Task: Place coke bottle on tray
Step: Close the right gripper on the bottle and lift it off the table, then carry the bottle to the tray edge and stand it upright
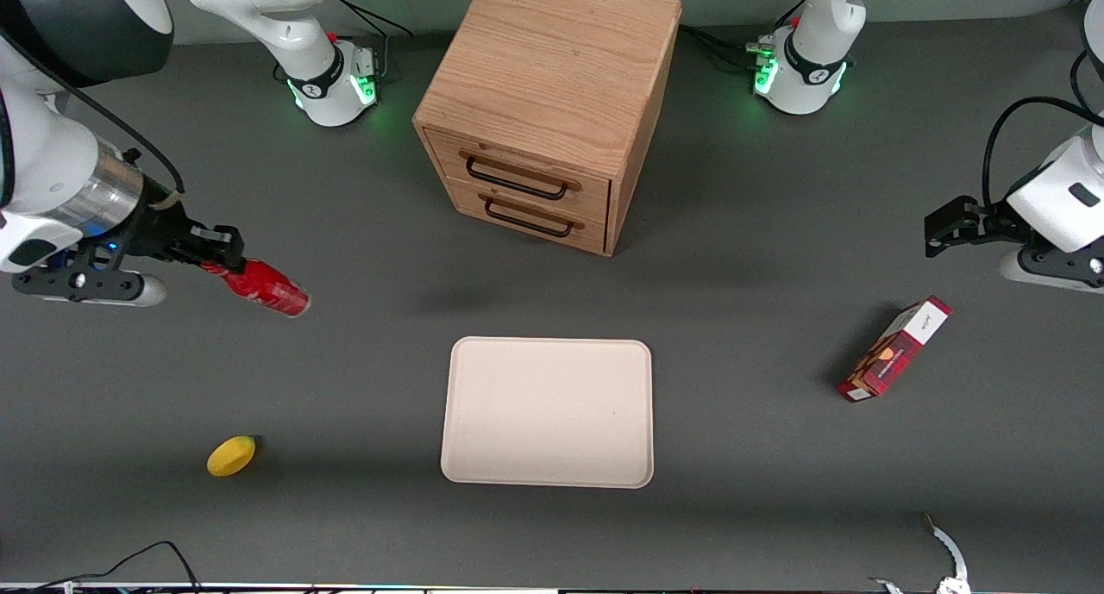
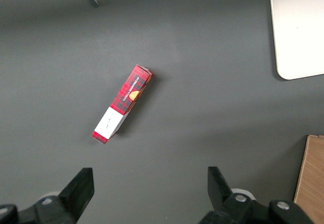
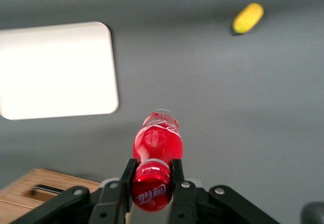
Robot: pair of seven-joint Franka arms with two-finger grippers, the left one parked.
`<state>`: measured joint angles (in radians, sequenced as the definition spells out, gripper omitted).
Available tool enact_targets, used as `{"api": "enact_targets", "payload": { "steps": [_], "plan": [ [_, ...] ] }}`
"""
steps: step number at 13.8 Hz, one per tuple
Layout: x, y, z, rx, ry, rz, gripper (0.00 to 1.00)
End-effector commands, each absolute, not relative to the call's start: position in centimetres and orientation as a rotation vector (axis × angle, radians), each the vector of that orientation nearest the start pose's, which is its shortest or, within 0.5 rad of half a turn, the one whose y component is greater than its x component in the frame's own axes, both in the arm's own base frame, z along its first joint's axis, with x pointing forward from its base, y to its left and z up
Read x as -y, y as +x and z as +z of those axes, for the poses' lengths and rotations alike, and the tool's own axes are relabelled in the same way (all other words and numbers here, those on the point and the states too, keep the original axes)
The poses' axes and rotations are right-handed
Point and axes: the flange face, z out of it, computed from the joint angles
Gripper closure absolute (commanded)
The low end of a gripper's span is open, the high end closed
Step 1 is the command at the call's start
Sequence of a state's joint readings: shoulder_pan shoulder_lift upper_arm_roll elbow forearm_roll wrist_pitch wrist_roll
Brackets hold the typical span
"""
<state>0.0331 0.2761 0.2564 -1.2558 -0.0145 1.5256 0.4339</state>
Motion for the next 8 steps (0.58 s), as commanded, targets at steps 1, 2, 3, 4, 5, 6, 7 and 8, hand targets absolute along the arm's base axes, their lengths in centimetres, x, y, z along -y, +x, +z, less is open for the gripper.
{"api": "enact_targets", "payload": {
  "steps": [1, 2, 3, 4, 5, 6, 7, 8],
  "plan": [
    [-21.4, 66.1, 57.8, -0.434, -2.967, 0.069, 1.0],
    [-23.1, 66.9, 56.5, -0.48, -2.958, 0.038, 1.0],
    [-24.5, 67.8, 54.8, -0.538, -2.949, 0.0, 1.0],
    [-25.5, 68.7, 52.9, -0.602, -2.923, -0.015, 1.0],
    [-26.8, 69.5, 50.6, -0.65, -2.898, -0.021, 1.0],
    [-27.8, 70.4, 48.0, -0.694, -2.892, -0.049, 1.0],
    [-28.5, 71.4, 45.2, -0.748, -2.894, -0.097, 1.0],
    [-29.3, 72.2, 42.6, -0.795, -2.87, -0.123, 1.0]
  ]
}}
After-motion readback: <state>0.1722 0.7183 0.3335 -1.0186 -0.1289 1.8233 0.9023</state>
